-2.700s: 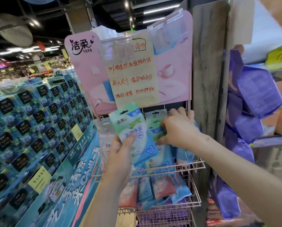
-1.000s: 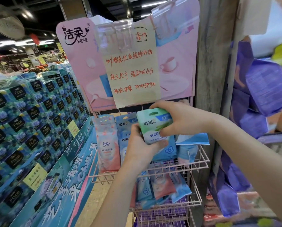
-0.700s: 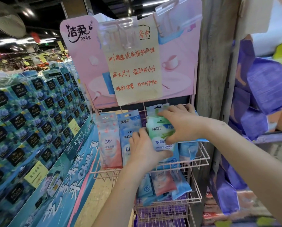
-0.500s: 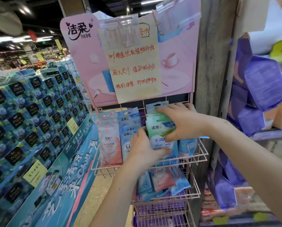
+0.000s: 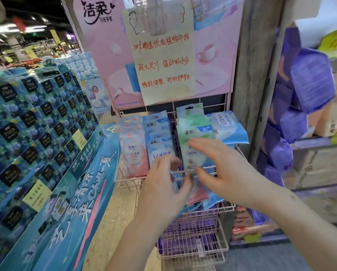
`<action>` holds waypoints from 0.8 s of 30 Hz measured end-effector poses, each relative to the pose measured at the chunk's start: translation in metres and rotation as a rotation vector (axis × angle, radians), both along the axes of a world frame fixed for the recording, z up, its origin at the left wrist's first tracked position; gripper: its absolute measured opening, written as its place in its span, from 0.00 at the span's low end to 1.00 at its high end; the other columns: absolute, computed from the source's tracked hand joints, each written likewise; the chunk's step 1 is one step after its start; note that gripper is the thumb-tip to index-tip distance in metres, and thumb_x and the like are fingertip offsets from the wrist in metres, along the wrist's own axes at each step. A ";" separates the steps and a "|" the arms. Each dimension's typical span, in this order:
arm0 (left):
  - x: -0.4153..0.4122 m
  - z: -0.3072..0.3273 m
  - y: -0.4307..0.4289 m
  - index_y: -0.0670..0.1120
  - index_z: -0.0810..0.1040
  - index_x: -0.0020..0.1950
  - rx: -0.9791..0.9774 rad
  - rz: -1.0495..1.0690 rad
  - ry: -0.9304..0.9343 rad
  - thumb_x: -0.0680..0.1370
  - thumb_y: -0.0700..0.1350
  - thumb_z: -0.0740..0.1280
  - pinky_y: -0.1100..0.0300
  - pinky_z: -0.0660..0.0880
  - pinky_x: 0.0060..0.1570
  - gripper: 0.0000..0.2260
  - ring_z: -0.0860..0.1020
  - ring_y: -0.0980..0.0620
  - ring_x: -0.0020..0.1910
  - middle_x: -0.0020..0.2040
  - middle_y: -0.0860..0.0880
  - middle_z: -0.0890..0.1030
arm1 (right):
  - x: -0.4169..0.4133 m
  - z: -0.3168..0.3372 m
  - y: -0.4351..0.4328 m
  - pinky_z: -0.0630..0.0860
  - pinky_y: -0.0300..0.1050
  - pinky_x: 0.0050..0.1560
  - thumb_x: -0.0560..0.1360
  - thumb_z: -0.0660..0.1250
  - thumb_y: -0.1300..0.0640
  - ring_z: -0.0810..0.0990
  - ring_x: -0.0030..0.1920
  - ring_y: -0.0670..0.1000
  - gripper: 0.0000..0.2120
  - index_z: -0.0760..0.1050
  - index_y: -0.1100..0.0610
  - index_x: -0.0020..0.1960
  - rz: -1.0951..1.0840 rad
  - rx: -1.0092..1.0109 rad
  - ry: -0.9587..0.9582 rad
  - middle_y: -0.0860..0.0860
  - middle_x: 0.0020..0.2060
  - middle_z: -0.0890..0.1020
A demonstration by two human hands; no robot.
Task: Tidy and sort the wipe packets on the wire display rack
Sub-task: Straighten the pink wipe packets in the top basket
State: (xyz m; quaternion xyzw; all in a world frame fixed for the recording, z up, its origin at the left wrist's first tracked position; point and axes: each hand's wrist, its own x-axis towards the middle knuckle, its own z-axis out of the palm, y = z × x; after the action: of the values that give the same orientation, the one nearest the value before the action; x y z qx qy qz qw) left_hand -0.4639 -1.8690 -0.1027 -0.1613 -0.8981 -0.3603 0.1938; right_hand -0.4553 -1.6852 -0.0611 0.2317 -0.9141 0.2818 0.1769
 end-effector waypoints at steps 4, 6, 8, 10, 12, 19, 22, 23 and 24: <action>0.009 -0.045 -0.025 0.60 0.74 0.54 -0.164 -0.026 -0.202 0.75 0.57 0.68 0.54 0.78 0.50 0.09 0.78 0.56 0.47 0.51 0.60 0.76 | 0.026 -0.042 -0.008 0.66 0.26 0.62 0.74 0.67 0.60 0.78 0.58 0.42 0.18 0.81 0.55 0.63 0.013 -0.126 -0.026 0.45 0.56 0.84; 0.007 -0.065 -0.034 0.58 0.75 0.58 -0.209 0.005 -0.298 0.76 0.56 0.69 0.50 0.79 0.54 0.12 0.80 0.52 0.50 0.55 0.58 0.73 | 0.027 -0.067 -0.010 0.71 0.29 0.52 0.73 0.65 0.60 0.80 0.47 0.41 0.12 0.85 0.53 0.52 -0.032 -0.197 -0.076 0.44 0.45 0.85; 0.003 -0.078 -0.041 0.54 0.75 0.63 -0.220 0.042 -0.368 0.77 0.54 0.70 0.50 0.78 0.57 0.15 0.81 0.49 0.53 0.57 0.55 0.74 | 0.013 -0.098 -0.009 0.75 0.35 0.50 0.73 0.65 0.60 0.82 0.44 0.42 0.11 0.85 0.52 0.48 -0.135 -0.198 -0.208 0.44 0.42 0.86; -0.002 -0.090 -0.045 0.52 0.75 0.66 -0.224 0.060 -0.422 0.78 0.54 0.69 0.50 0.78 0.58 0.18 0.81 0.48 0.54 0.60 0.51 0.77 | -0.009 -0.133 -0.008 0.79 0.45 0.53 0.73 0.66 0.59 0.85 0.46 0.48 0.10 0.84 0.51 0.50 -0.275 -0.146 -0.351 0.46 0.44 0.87; -0.006 -0.097 -0.044 0.50 0.75 0.68 -0.223 0.047 -0.467 0.79 0.53 0.68 0.50 0.78 0.59 0.18 0.81 0.49 0.55 0.62 0.50 0.78 | -0.031 -0.160 -0.009 0.79 0.51 0.55 0.73 0.68 0.58 0.84 0.52 0.56 0.13 0.82 0.55 0.56 -0.436 -0.136 -0.405 0.53 0.49 0.86; -0.005 -0.115 -0.021 0.49 0.74 0.70 -0.098 -0.021 -0.602 0.81 0.53 0.68 0.59 0.73 0.61 0.19 0.79 0.51 0.62 0.65 0.51 0.79 | -0.083 -0.221 -0.031 0.72 0.45 0.63 0.70 0.57 0.30 0.76 0.67 0.55 0.34 0.77 0.51 0.65 -0.649 -0.145 -0.623 0.55 0.67 0.78; -0.005 -0.122 -0.015 0.48 0.74 0.70 -0.041 -0.002 -0.628 0.81 0.52 0.68 0.60 0.74 0.55 0.18 0.80 0.52 0.55 0.61 0.51 0.79 | -0.078 -0.225 -0.035 0.67 0.36 0.63 0.73 0.68 0.43 0.75 0.68 0.49 0.28 0.76 0.56 0.69 -0.609 -0.383 -0.559 0.52 0.67 0.78; -0.004 -0.123 -0.014 0.48 0.74 0.70 -0.008 0.010 -0.634 0.81 0.52 0.68 0.60 0.74 0.53 0.18 0.80 0.53 0.53 0.59 0.52 0.80 | -0.069 -0.216 -0.036 0.69 0.35 0.59 0.74 0.73 0.54 0.77 0.63 0.49 0.26 0.75 0.61 0.69 -0.625 -0.499 -0.515 0.52 0.63 0.79; -0.004 -0.124 -0.012 0.47 0.74 0.69 0.027 0.026 -0.644 0.82 0.51 0.68 0.60 0.74 0.51 0.18 0.80 0.54 0.51 0.57 0.53 0.80 | -0.059 -0.207 -0.036 0.70 0.35 0.55 0.73 0.74 0.61 0.79 0.58 0.50 0.24 0.75 0.64 0.68 -0.655 -0.589 -0.482 0.52 0.60 0.80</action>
State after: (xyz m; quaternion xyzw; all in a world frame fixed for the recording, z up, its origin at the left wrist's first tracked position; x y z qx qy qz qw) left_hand -0.4678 -1.8811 -0.2272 -0.0250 -0.9103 -0.4023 -0.0939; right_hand -0.5144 -1.7208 -0.2681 -0.1988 -0.8353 0.5033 0.0977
